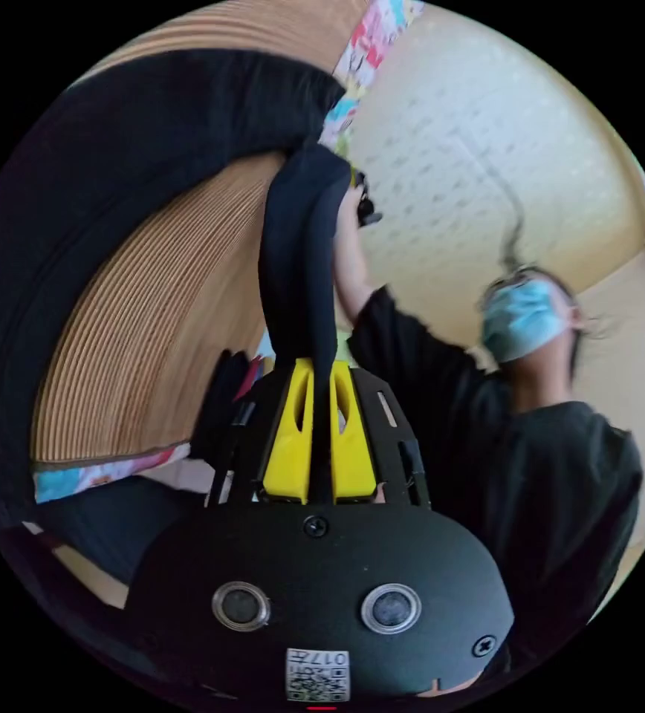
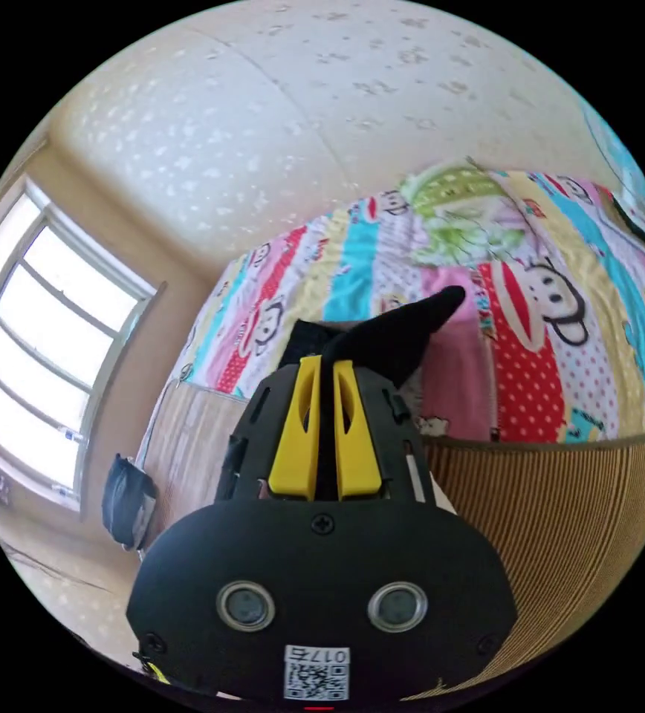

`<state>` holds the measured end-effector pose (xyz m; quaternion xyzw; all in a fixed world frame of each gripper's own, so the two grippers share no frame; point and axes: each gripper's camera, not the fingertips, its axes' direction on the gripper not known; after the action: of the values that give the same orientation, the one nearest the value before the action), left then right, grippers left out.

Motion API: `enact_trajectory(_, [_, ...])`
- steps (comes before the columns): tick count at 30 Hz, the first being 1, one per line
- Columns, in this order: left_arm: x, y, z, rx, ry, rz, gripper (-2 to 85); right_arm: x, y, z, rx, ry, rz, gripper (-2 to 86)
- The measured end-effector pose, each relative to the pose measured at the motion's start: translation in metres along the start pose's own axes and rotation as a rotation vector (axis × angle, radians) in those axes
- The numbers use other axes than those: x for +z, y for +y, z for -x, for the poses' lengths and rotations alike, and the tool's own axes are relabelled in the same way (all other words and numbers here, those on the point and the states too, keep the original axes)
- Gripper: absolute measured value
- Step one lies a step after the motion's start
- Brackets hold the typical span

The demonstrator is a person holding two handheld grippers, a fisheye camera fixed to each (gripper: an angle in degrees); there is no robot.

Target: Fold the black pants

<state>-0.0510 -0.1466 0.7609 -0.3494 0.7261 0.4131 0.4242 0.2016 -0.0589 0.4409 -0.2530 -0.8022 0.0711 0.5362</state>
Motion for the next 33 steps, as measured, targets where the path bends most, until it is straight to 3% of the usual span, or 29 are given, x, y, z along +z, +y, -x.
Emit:
enact_trajectory(3, [-0.054,0.012,-0.022,0.049,0.058,-0.114,3.8,0.046,-0.021,0.068,-0.078,-0.162,0.076,2.6])
enact_trajectory(6, [-0.110,0.012,-0.045,0.054,-0.231,-0.165,4.2,0.118,-0.016,0.087,0.007,-0.371,0.279,2.8])
enact_trajectory(8, [-0.140,0.002,-0.053,0.008,-0.577,-0.133,4.6,0.133,0.009,0.092,0.004,-0.336,0.329,2.9])
enact_trajectory(11, [-0.156,-0.018,-0.058,-0.026,-0.881,-0.057,4.9,0.116,0.081,0.097,-0.044,-0.348,0.340,3.4])
enact_trajectory(14, [-0.151,-0.038,-0.058,-0.001,-0.882,0.090,4.9,0.091,0.193,0.097,-0.113,-0.368,0.480,4.4])
enact_trajectory(17, [-0.144,-0.042,-0.060,0.024,-0.886,0.200,4.8,0.062,0.308,0.088,-0.034,-0.408,0.582,6.2])
enact_trajectory(21, [-0.139,-0.037,-0.069,0.041,-0.866,0.256,4.5,0.037,0.407,0.076,0.184,-0.458,0.504,8.1])
enact_trajectory(26, [-0.137,-0.032,-0.085,0.056,-0.745,0.308,4.1,0.038,0.360,0.041,0.364,-0.496,0.145,10.9])
enact_trajectory(29, [-0.137,-0.031,-0.091,0.067,-0.734,0.326,4.1,0.059,0.299,0.025,0.387,-0.313,0.072,12.8])
enact_trajectory(33, [-0.141,-0.029,-0.093,0.057,-0.705,0.331,4.1,0.098,0.236,0.018,0.349,-0.283,0.078,8.3])
